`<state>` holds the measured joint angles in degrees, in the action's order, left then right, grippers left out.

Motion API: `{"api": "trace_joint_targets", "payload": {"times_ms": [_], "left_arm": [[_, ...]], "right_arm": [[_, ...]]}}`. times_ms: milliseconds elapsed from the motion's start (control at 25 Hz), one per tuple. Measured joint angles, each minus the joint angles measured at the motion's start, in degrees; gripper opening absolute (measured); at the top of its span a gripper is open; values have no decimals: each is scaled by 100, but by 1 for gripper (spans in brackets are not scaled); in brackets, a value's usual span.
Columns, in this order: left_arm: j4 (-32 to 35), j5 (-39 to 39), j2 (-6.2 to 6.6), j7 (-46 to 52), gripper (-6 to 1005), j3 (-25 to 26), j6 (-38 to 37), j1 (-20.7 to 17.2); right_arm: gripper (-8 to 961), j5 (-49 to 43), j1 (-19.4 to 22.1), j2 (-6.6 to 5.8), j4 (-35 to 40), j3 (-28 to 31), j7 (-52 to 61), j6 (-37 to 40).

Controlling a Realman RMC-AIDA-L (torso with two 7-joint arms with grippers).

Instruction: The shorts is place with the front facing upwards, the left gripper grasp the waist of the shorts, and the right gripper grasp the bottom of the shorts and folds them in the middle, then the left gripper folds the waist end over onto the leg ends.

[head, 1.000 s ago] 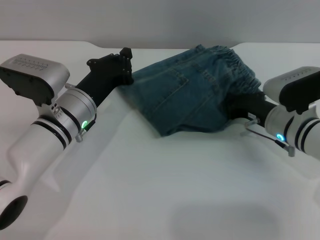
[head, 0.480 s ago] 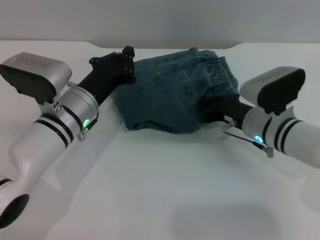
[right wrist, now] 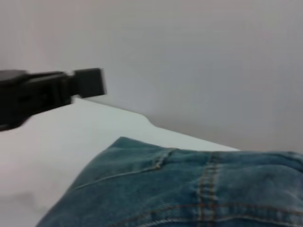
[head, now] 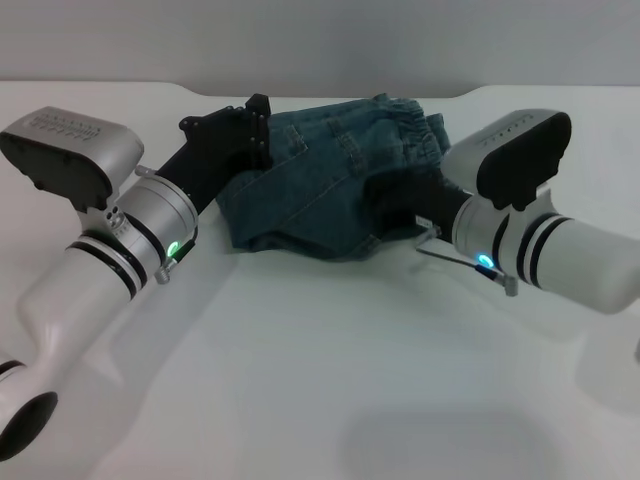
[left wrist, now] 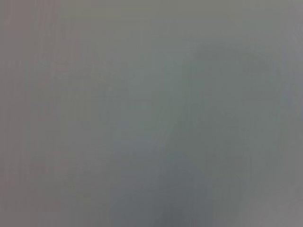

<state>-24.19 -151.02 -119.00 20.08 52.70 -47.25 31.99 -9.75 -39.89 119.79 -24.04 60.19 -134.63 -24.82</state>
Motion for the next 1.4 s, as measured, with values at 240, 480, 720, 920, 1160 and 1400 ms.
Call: {"api": "trace_joint_targets", "payload": {"times_ms": [240, 480, 720, 920, 1160, 1400], "left_arm": [[3, 3, 0, 2, -1, 5, -10, -18], [31, -3, 0, 4, -1, 2, -12, 16], [-7, -6, 0, 5, -1, -84, 11, 7], [-26, -2, 0, 5, -1, -112, 20, -15], [-4, 3, 0, -34, -1, -118, -34, -37], [118, 6, 28, -182, -1, 413, -231, -229]], "right_arm": [[-1, 1, 703, -1, -547, -250, -111, -42], [-1, 1, 1544, -20, -1163, 56, -931, -162], [-1, -1, 1796, -36, -1497, 365, -1539, -407], [-1, 50, 1727, -6, -1491, 456, -2337, -433], [-1, 560, 1770, -30, -1244, 630, -3043, -930], [-1, 562, 2373, -60, -966, 1728, -3055, -1506]]}}
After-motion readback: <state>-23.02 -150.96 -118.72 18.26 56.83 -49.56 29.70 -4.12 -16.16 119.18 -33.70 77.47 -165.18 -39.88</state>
